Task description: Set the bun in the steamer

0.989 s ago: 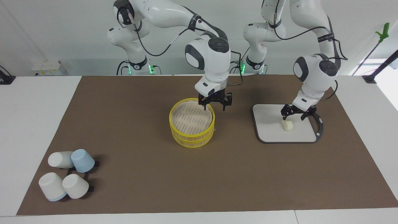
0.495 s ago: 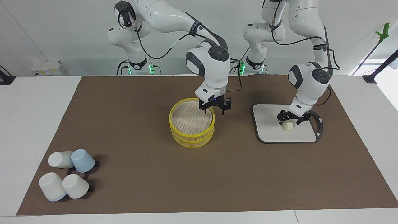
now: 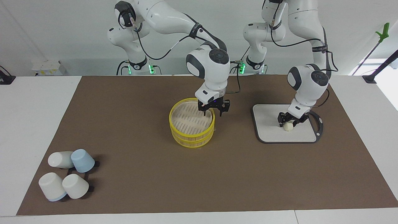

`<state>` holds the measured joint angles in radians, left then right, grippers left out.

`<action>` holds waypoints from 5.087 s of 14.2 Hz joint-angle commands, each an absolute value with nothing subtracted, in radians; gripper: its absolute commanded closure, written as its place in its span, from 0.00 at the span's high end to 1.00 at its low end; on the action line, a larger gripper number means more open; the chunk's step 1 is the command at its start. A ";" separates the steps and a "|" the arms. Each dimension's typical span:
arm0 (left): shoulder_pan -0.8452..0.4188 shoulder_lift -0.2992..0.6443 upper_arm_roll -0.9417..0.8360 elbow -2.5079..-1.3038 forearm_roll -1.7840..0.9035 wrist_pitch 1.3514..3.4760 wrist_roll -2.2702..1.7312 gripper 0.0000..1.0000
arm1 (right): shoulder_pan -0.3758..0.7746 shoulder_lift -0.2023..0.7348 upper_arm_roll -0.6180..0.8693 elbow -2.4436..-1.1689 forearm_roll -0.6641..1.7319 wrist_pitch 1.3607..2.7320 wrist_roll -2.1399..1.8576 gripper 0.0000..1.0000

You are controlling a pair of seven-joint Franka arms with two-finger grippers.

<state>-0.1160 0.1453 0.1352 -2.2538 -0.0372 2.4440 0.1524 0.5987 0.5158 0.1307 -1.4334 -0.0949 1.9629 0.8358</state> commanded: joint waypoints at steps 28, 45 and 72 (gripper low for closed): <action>-0.754 0.258 0.129 -1.701 -0.120 2.104 -0.776 0.32 | 0.104 0.304 0.129 -1.518 -0.026 1.824 0.262 0.00; -0.882 0.463 0.133 -1.703 -0.103 2.269 -0.920 1.00 | 0.100 0.252 0.129 -1.669 -0.052 1.953 0.298 0.00; -0.179 -0.025 0.144 -1.608 -0.006 1.445 -0.034 1.00 | 0.587 0.560 0.126 -1.310 -0.069 1.876 0.902 0.00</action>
